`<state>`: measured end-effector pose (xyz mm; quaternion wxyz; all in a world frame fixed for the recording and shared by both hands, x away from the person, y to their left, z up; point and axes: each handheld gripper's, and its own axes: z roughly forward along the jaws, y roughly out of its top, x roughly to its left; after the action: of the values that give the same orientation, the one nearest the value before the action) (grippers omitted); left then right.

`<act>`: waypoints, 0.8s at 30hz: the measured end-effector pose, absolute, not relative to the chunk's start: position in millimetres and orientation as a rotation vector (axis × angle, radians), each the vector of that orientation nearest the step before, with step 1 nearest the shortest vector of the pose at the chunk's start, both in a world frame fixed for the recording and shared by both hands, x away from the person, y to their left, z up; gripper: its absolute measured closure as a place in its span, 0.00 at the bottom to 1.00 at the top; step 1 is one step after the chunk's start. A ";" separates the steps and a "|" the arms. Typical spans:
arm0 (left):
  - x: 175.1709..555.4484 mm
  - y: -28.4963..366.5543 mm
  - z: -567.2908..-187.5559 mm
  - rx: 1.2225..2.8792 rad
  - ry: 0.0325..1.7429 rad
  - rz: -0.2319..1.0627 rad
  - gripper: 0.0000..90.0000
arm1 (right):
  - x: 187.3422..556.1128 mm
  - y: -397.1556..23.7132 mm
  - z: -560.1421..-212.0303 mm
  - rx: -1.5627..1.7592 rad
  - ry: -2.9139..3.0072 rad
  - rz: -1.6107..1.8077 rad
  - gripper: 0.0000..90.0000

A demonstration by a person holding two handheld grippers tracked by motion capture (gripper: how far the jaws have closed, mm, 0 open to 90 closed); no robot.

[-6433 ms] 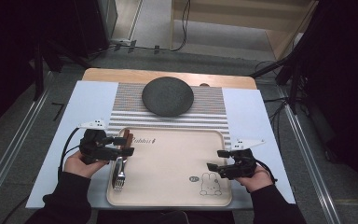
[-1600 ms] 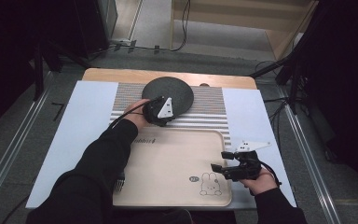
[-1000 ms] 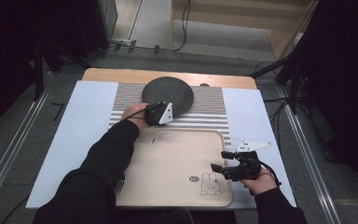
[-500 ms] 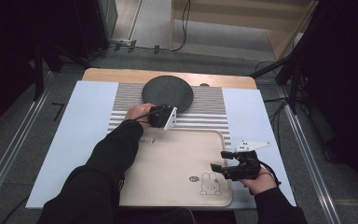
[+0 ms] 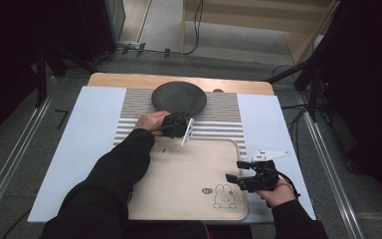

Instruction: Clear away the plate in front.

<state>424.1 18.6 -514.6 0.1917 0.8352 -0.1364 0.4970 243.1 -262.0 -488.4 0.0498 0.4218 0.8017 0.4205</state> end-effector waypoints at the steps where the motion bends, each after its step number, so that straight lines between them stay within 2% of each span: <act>1: 422.7 18.7 -513.2 2.342 -0.387 1.406 0.96 | 242.7 -262.3 -488.2 1.288 2.440 1.280 0.27; 5: 415.3 17.5 -500.1 2.331 -0.329 1.373 0.95 | 242.3 -263.6 -488.5 1.293 2.437 1.283 0.27; 10: 396.8 18.8 -487.4 2.306 -0.375 1.345 0.92 | 242.6 -262.8 -488.8 1.284 2.445 1.284 0.27; 16: 379.8 22.5 -475.0 2.262 -0.400 1.407 0.93 | 242.2 -262.5 -487.9 1.289 2.441 1.283 0.27; 24: 344.5 36.9 -462.4 2.220 -0.418 1.401 0.92 | 242.5 -263.3 -487.7 1.293 2.432 1.280 0.27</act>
<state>344.5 36.9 -462.4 0.2392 0.8109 -0.1526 0.5117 242.5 -263.3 -487.7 0.0520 0.4252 0.7996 0.4209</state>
